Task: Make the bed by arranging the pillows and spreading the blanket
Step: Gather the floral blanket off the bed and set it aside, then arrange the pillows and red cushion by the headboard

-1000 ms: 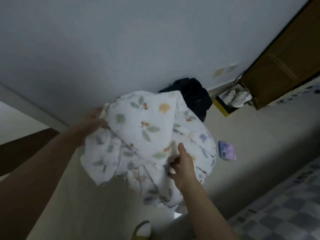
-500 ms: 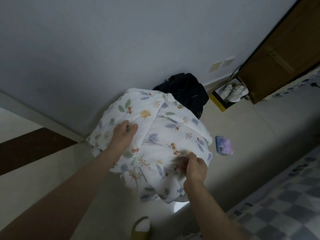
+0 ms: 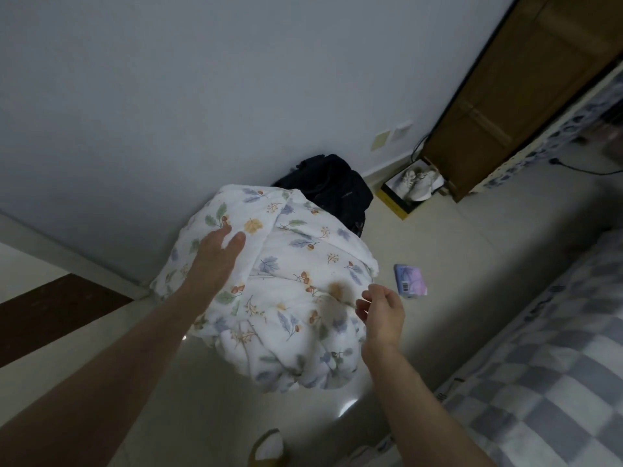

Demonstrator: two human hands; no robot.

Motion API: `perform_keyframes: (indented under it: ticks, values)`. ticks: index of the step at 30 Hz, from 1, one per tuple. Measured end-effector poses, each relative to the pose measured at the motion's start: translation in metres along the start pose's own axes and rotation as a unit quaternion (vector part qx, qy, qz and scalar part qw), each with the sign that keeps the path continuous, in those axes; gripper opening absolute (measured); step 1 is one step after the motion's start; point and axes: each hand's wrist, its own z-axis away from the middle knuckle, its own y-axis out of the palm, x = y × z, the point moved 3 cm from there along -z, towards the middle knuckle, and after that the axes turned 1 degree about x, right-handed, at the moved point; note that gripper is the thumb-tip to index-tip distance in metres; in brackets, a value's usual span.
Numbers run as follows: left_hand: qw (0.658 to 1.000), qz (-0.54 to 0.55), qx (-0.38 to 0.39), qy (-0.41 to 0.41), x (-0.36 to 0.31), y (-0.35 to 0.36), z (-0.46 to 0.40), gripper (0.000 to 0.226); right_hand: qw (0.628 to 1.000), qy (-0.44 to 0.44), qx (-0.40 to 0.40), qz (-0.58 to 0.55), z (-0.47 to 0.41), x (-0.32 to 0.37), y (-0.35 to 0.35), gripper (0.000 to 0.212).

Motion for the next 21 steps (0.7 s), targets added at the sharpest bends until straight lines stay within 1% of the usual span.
perform_keyframes:
  ticks: [3,5,9,11,17,21]
  values:
    - [0.999,-0.01,0.001,0.035,-0.023,-0.007,0.023,0.049,0.999,-0.012,0.027,-0.033,0.013,0.016,-0.018,0.014]
    - [0.999,-0.01,0.01,0.05,-0.038,-0.007,0.041,0.05,0.998,-0.029,0.042,-0.038,0.024,0.028,-0.034,0.014]
    - [0.994,-0.024,0.036,0.101,-0.076,0.01,0.097,0.048,0.996,-0.058,0.054,-0.05,0.055,0.054,-0.087,0.012]
    - [0.99,-0.023,0.056,0.127,-0.099,0.026,0.134,0.046,0.994,-0.074,0.052,-0.058,0.073,0.065,-0.126,0.01]
    - [0.967,-0.026,0.129,0.22,-0.163,0.078,0.233,0.04,0.987,-0.128,-0.002,-0.1,0.127,0.08,-0.262,0.015]
    - [0.935,-0.04,0.225,0.27,-0.193,0.122,0.285,0.038,0.976,-0.149,-0.07,-0.142,0.179,0.073,-0.349,0.014]
